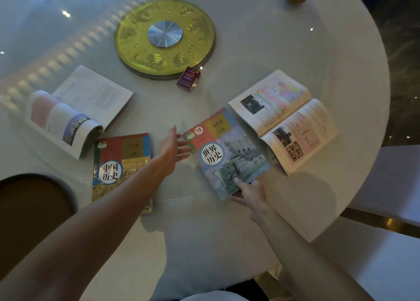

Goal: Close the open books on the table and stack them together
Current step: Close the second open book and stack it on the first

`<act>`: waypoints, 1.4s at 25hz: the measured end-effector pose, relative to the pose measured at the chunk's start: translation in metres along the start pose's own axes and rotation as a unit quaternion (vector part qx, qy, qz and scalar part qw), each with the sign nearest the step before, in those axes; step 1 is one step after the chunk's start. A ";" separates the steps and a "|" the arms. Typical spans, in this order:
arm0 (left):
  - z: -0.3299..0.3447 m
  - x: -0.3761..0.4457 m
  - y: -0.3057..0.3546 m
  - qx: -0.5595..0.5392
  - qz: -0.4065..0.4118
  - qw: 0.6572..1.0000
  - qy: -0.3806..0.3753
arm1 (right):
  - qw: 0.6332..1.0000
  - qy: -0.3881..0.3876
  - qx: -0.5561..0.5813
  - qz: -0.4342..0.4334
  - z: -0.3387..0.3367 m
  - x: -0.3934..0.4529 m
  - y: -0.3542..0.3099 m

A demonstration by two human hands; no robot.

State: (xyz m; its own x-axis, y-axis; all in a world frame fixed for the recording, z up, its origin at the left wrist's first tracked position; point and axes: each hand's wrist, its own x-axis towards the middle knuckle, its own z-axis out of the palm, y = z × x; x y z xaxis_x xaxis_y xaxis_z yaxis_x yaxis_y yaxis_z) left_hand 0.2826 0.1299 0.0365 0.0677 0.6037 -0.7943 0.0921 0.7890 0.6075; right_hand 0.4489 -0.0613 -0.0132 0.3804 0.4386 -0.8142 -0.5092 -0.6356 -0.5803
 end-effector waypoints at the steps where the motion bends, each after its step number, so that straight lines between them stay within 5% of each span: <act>1: 0.004 0.001 -0.010 0.058 0.007 0.998 0.017 | 0.999 -0.007 -0.016 0.035 0.004 -0.002 0.004; 3: 0.014 0.000 -0.032 0.171 0.009 0.984 0.042 | 0.989 0.001 -0.140 0.049 0.007 -0.003 0.010; 6: 0.026 0.001 -0.057 0.254 -0.001 0.964 0.073 | 0.933 0.119 -0.340 -0.013 -0.002 -0.002 0.000; 9: 0.036 0.006 -0.073 0.260 0.009 0.962 0.089 | 0.883 0.216 -0.401 -0.116 -0.021 0.010 -0.018; 13: 0.044 0.006 -0.078 0.264 0.034 0.958 0.104 | 0.832 0.169 -0.470 -0.241 -0.035 0.034 -0.035; 19: 0.036 0.007 -0.080 0.223 0.005 0.969 0.104 | 0.843 0.089 -0.487 -0.208 -0.028 0.043 -0.036; 27: 0.015 -0.005 -0.094 0.175 0.052 0.981 0.064 | 0.968 0.015 -0.247 -0.043 -0.031 0.032 -0.008; 35: -0.048 -0.019 -0.090 0.104 0.079 0.991 0.016 | 0.977 -0.033 -0.201 -0.066 0.010 -0.003 0.007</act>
State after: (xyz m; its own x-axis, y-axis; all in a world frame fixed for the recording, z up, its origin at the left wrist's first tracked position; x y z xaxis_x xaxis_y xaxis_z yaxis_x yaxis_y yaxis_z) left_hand 0.2252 0.0531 -0.0028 0.0664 0.7234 -0.6873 0.2869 0.6459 0.7075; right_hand 0.4368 -0.0610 -0.0146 0.3643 0.5653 -0.7401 -0.1090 -0.7633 -0.6367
